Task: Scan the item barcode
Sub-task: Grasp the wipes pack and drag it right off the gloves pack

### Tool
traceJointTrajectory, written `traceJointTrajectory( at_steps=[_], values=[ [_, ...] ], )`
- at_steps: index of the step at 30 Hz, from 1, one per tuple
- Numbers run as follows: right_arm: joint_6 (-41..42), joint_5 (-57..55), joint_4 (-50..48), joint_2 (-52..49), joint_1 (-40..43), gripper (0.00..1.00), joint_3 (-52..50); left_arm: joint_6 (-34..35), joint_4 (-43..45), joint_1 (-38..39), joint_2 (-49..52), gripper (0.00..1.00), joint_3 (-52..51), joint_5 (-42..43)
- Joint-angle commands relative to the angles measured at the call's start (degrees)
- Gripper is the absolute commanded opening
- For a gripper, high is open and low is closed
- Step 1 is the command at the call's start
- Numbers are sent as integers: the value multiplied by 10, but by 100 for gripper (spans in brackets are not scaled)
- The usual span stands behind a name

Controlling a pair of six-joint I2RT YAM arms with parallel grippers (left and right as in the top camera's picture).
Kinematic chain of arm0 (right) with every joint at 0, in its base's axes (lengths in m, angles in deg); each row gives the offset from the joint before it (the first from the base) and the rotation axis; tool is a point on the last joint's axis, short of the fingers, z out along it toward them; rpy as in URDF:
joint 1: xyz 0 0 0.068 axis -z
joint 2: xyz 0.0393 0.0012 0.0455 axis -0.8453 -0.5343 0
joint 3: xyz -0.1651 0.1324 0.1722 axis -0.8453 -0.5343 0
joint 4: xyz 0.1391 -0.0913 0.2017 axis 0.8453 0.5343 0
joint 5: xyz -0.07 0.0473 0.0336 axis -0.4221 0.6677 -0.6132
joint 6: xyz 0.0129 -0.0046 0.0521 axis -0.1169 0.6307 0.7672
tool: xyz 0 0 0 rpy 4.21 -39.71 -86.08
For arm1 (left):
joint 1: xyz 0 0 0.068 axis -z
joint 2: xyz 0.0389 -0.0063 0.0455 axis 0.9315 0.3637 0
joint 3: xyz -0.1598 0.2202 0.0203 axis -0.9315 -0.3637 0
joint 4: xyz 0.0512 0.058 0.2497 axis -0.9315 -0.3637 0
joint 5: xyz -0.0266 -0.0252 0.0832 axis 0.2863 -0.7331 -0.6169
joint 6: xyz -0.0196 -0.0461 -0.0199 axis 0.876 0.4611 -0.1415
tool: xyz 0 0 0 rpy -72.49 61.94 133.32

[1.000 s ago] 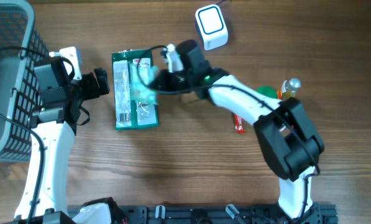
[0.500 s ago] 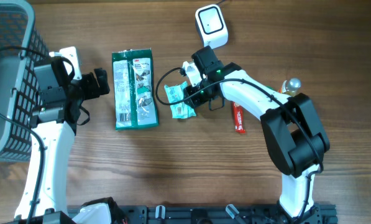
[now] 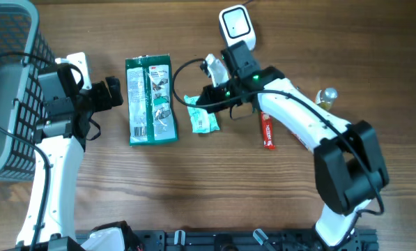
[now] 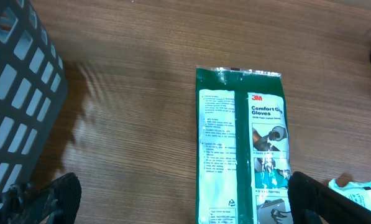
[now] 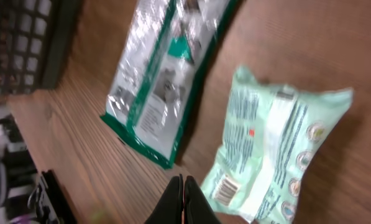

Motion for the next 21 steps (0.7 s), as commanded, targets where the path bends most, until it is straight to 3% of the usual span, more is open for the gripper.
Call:
traceJointTrajectory(
  at_steps=[1, 6, 13, 21],
  values=[
    [14, 62, -54, -32, 0, 4, -48, -4, 1, -3, 2, 100, 4, 2],
    [63, 62, -149, -69, 0, 4, -117, -4, 1, -3, 2, 100, 4, 2],
    [105, 33, -150, -130, 0, 4, -147, -4, 2, -3, 2, 100, 4, 2],
    [103, 70, -150, -6, 0, 4, -108, -4, 1, -3, 2, 100, 4, 2]
  ],
)
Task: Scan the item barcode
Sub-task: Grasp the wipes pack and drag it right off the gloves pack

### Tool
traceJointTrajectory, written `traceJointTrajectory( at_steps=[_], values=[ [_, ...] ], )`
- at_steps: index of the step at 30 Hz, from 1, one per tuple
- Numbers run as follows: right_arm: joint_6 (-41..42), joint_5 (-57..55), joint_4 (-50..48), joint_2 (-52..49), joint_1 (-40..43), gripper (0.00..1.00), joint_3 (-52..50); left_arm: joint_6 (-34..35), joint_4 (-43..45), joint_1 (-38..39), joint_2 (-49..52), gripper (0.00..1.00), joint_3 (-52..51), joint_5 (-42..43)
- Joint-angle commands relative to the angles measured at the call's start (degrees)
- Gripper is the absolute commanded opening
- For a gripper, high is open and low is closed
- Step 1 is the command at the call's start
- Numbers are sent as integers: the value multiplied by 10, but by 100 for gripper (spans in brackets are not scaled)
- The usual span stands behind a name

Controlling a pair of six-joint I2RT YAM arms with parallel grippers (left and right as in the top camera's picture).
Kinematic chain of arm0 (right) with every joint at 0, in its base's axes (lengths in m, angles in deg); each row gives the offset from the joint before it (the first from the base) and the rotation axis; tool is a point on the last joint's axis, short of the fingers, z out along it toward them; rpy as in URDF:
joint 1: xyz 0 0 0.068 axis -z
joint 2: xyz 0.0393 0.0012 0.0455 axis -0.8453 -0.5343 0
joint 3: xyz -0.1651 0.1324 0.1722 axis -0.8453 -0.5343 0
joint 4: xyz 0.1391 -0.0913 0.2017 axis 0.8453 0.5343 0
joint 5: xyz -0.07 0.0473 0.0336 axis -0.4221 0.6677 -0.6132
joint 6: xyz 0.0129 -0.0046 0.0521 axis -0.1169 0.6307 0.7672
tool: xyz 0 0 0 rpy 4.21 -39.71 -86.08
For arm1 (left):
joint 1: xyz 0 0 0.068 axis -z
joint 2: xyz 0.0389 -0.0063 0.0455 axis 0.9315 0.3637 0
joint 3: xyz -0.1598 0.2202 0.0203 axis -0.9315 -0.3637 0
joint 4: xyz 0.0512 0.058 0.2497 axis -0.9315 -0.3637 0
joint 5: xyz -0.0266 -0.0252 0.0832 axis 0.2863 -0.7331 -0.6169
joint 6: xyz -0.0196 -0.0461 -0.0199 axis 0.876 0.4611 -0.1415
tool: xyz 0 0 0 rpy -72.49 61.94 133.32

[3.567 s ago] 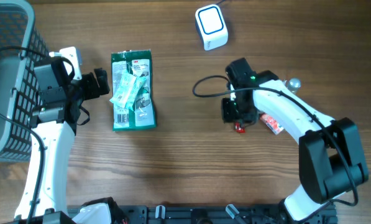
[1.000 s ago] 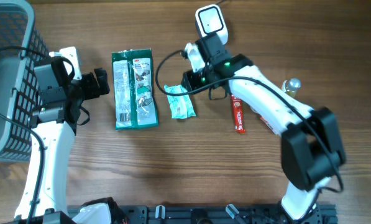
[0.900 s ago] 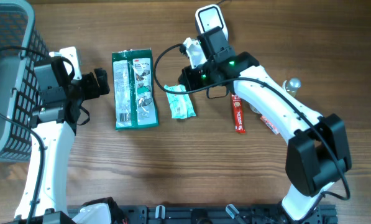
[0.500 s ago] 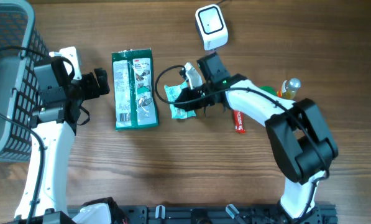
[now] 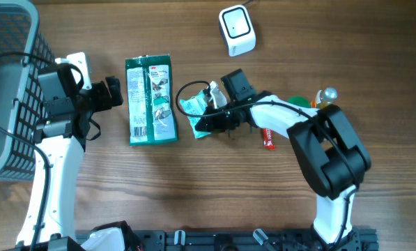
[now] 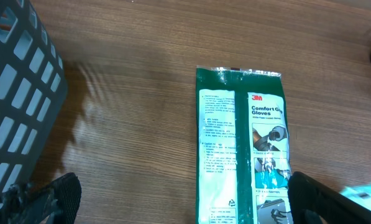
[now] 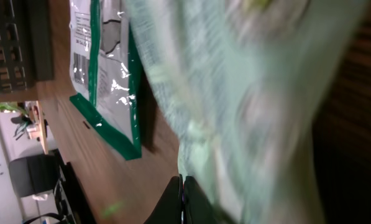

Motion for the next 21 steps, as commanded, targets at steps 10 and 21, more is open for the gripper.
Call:
traceJointTrajectory(
  at_steps=[10, 21],
  values=[
    [3, -90, -51, 95, 0, 4, 8, -4, 1, -3, 2, 100, 4, 2],
    [1, -89, -128, -58, -41, 4, 8, -4, 1, -3, 2, 100, 4, 2]
  ],
)
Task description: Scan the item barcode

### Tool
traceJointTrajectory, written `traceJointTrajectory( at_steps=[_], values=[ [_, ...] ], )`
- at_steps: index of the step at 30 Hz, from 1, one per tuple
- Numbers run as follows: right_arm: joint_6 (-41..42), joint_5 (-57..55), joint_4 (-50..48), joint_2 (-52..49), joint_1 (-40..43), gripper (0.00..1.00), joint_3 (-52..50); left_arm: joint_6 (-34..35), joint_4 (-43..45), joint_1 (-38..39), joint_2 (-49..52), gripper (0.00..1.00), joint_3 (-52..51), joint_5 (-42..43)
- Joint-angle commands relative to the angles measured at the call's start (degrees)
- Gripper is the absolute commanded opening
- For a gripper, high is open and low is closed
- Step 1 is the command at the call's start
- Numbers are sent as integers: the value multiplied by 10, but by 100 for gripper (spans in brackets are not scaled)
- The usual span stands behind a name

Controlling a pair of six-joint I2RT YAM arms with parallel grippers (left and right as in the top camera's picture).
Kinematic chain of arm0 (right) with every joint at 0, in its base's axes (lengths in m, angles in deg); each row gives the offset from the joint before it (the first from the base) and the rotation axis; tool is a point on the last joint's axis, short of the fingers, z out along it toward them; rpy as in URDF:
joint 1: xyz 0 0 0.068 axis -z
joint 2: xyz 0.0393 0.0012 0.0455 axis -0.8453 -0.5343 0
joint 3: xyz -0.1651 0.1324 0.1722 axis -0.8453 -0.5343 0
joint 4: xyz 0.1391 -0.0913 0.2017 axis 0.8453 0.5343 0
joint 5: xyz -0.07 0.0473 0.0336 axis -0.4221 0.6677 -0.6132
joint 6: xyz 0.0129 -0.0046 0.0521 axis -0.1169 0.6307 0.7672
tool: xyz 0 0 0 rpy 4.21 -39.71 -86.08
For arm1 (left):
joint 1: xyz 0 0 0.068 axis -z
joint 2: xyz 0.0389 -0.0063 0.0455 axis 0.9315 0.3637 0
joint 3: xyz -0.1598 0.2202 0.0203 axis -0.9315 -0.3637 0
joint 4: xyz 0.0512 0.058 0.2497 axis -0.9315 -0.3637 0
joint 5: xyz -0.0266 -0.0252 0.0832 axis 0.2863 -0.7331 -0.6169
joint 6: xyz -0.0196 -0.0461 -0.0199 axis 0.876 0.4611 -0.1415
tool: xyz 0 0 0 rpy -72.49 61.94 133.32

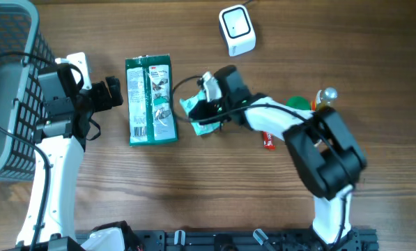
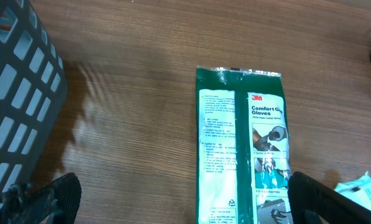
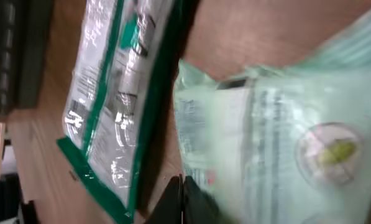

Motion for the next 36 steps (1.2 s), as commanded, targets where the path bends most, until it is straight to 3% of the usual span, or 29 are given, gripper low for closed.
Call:
traceJointTrajectory(
  at_steps=[1, 12, 18, 29, 32, 36],
  values=[
    [-1, -6, -4, -42, -10, 4, 3, -4, 1, -3, 2, 100, 4, 2],
    [0, 0, 37, 157, -9, 4, 4, -4, 1, -3, 2, 100, 4, 2],
    [-2, -14, 177, 155, -11, 4, -10, -4, 1, -3, 2, 100, 4, 2],
    [79, -86, 180, 24, -20, 4, -40, -4, 1, -3, 2, 100, 4, 2],
    [89, -83, 187, 47, -20, 4, -34, -4, 1, -3, 2, 100, 4, 2],
    [57, -77, 199, 153, -20, 4, -20, -4, 1, -3, 2, 100, 4, 2]
  ],
)
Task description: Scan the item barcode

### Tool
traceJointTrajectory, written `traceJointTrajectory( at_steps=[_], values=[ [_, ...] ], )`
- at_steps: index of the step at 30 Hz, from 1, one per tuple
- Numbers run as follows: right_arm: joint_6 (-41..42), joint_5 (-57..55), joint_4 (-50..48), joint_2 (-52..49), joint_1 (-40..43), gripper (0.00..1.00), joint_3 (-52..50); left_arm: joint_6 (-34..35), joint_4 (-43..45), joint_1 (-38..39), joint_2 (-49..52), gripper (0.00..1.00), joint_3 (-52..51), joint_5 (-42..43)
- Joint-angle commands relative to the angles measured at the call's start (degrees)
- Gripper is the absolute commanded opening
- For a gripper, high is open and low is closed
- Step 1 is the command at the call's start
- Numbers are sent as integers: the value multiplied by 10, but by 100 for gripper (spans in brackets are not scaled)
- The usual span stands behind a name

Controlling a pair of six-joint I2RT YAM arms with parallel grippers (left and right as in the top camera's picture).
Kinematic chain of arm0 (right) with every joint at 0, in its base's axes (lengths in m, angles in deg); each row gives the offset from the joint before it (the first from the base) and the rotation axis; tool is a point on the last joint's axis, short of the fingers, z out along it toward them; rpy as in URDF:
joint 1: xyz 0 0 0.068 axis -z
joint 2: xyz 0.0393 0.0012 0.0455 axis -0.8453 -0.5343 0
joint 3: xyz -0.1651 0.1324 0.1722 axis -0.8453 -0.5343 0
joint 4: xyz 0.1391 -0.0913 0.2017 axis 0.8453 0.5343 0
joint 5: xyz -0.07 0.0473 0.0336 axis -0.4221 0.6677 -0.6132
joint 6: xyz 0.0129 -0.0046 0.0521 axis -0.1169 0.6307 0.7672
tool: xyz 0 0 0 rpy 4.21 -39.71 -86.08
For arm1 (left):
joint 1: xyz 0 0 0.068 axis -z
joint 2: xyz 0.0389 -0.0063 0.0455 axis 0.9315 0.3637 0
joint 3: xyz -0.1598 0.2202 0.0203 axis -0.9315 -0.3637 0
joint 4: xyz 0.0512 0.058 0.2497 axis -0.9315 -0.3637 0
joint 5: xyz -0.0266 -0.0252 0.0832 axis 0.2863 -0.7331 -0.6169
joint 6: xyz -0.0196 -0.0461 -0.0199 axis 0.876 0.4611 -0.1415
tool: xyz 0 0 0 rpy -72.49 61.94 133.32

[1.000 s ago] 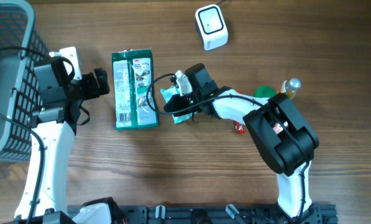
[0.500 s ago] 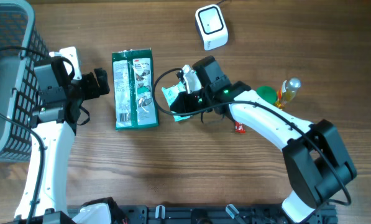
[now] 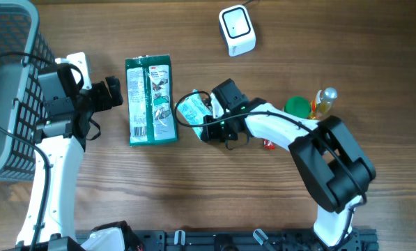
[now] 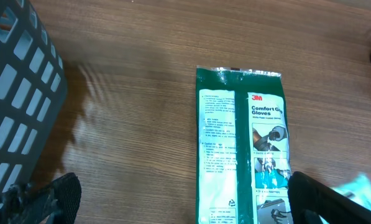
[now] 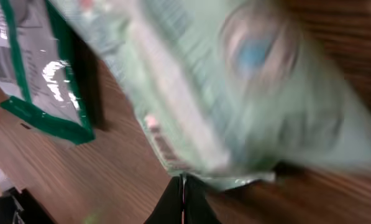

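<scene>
A mint-green packet [image 3: 192,107] lies crumpled at mid-table, right of a green 3M gloves pack [image 3: 150,100]. My right gripper [image 3: 208,131] is shut, its tips at the packet's near edge. In the right wrist view the shut fingertips [image 5: 183,182] touch the lower rim of the blurred packet [image 5: 235,87]; nothing shows between them. The white scanner [image 3: 237,29] stands at the far edge. My left gripper [image 3: 113,93] hangs open just left of the gloves pack [image 4: 241,143], the left gripper [image 4: 184,204] holding nothing.
A dark mesh basket [image 3: 5,84] fills the far left. A red tube [image 3: 269,143] pokes out under the right arm. A green-capped item [image 3: 299,106] and a small bottle [image 3: 324,99] stand to the right.
My right gripper, still shut, has gone from the packet's far right side to its near edge. The packet has shifted slightly up and left. The left arm has not moved.
My shut right gripper first hovered over the flat packet near the scanner. Then it was low at the packet's right side, with the packet bunched up. Then it was at the far side, now at the near edge. The left gripper stayed open beside the gloves pack.
</scene>
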Motion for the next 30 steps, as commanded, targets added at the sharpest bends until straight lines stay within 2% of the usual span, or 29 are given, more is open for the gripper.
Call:
traceJointTrajectory(
  at_steps=[1, 6, 7, 9, 10, 11, 30],
  values=[
    [-24, -20, -3, 104, -1, 4, 9, -4, 1, -3, 2, 100, 4, 2],
    [-34, -128, -2, 144, -1, 5, 8, -4, 1, -3, 2, 100, 4, 2],
    [-34, -166, 2, 144, -1, 16, 8, -4, 1, -3, 2, 100, 4, 2],
    [-33, -198, 2, 144, -1, 47, 7, -4, 1, -3, 2, 100, 4, 2],
    [-34, -206, 2, 144, -1, 69, 7, -4, 1, -3, 2, 100, 4, 2],
    [-34, -213, 2, 144, -1, 100, 7, -4, 1, -3, 2, 100, 4, 2],
    [-33, -214, 1, 144, -1, 100, 7, -4, 1, -3, 2, 100, 4, 2]
  ],
)
